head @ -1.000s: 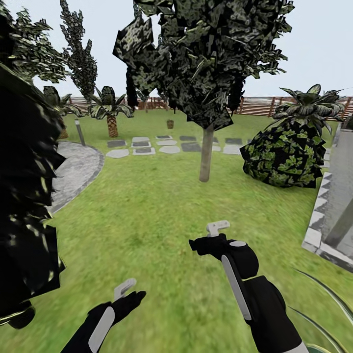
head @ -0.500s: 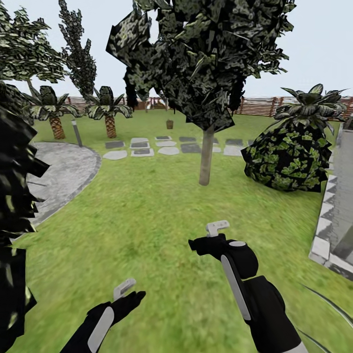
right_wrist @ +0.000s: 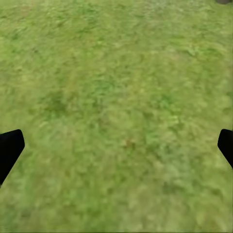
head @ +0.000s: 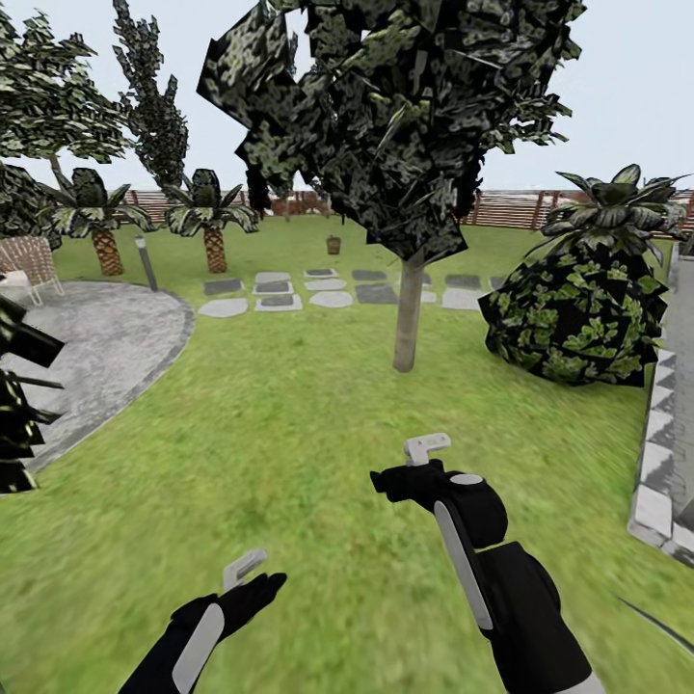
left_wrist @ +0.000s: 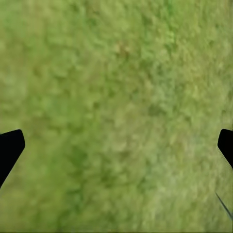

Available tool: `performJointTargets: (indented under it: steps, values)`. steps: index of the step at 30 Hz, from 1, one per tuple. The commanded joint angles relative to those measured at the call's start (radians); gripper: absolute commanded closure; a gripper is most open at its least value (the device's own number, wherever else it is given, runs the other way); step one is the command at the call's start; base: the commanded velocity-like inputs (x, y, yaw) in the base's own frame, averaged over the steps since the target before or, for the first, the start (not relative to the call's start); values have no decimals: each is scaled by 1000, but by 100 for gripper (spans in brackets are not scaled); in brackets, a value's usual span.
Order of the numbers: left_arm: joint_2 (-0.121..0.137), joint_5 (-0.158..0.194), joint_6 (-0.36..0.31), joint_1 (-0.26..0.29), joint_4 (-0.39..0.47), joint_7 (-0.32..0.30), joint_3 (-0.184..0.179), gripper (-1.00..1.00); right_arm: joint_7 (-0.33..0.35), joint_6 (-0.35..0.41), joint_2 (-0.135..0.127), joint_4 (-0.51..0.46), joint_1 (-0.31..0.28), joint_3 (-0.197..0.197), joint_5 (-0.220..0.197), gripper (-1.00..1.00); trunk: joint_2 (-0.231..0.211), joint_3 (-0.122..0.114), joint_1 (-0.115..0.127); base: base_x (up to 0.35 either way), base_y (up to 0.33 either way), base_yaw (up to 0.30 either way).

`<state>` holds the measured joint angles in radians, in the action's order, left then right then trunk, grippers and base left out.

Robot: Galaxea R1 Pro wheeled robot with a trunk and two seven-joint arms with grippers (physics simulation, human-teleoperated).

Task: Take the three Easter eggs out of the wicker basket on the lawn in the garden, then place them on the lawn next to a single tree (choose any tree) so that all three eggs are next to the same tree and none are left in the basket.

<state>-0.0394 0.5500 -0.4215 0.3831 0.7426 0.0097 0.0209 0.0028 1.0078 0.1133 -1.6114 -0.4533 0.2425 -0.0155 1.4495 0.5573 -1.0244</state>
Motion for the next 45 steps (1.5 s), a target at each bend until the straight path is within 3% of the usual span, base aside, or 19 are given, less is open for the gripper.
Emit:
performJointTargets:
  steps: [1,19,35,45]
  values:
    - [0,7,-6,0,-1,1,3,-100,0,5,0,-1,-1,0,-1,-100,0,1,-1,334,0,0]
    - [0,7,-2,1,-14,1,4,-100,0,5,3,-1,-1,0,-1,-100,0,1,-1,334,0,3]
    - [0,7,-2,1,-14,1,4,-100,0,6,3,-1,-1,0,-1,-100,0,1,-1,334,0,188]
    - [-2,6,-2,0,-14,1,3,-100,0,8,-1,-1,-1,0,-1,-100,0,1,-1,334,0,17]
